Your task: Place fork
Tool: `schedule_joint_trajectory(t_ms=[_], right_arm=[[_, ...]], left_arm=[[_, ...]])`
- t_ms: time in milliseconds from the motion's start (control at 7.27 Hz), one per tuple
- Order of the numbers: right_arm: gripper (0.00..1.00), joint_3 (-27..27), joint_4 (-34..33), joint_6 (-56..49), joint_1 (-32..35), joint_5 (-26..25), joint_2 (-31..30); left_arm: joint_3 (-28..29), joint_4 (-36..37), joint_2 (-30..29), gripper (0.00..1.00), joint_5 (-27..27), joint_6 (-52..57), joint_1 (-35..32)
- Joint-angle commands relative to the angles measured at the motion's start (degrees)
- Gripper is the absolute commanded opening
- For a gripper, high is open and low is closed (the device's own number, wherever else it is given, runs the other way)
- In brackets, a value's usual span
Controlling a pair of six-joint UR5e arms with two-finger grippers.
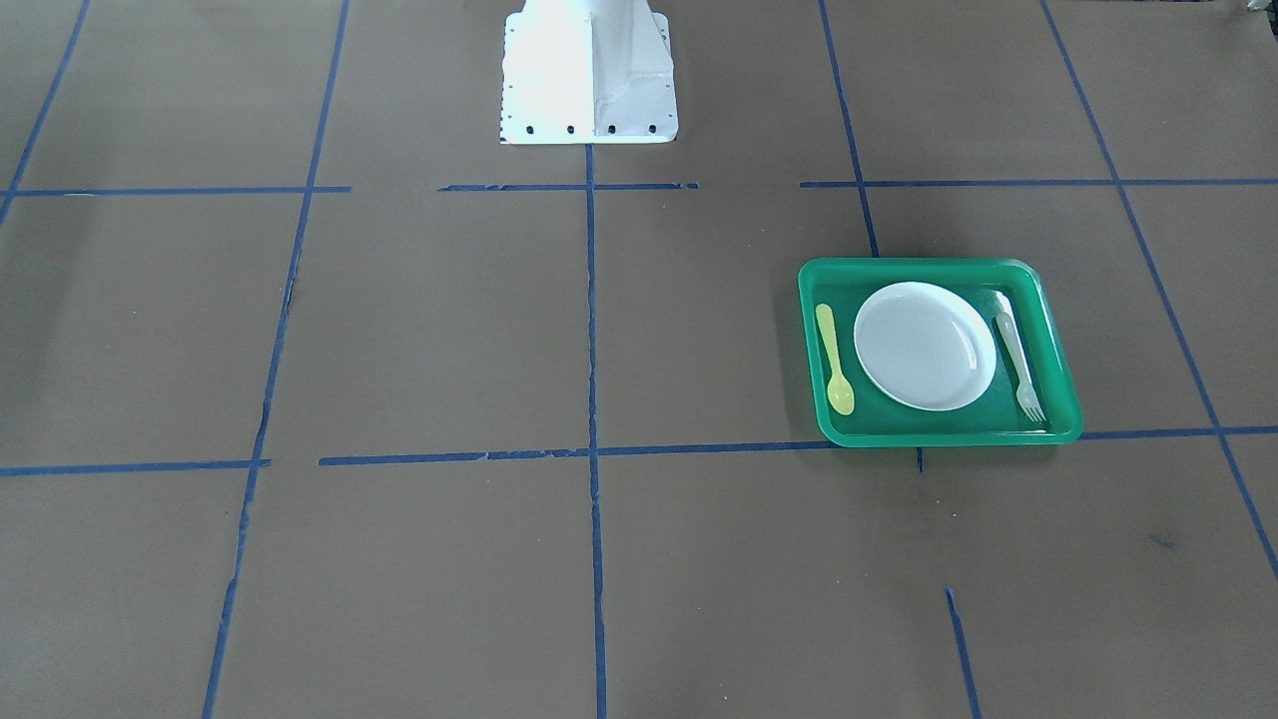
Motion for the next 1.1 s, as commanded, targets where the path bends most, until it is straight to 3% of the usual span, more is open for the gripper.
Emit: schedule_joint_trajectory(t_ms=[0, 962], right_arm=[[1.0, 0.0, 0.0, 0.0, 0.0, 0.0, 0.0], [1.0, 0.0, 0.0, 0.0, 0.0, 0.0, 0.0]], left_arm=[[0.2, 0.0, 0.1, 1.0, 0.0, 0.0, -0.2], [0.0, -0.8, 0.5, 1.0, -0.2, 0.5, -0.2]])
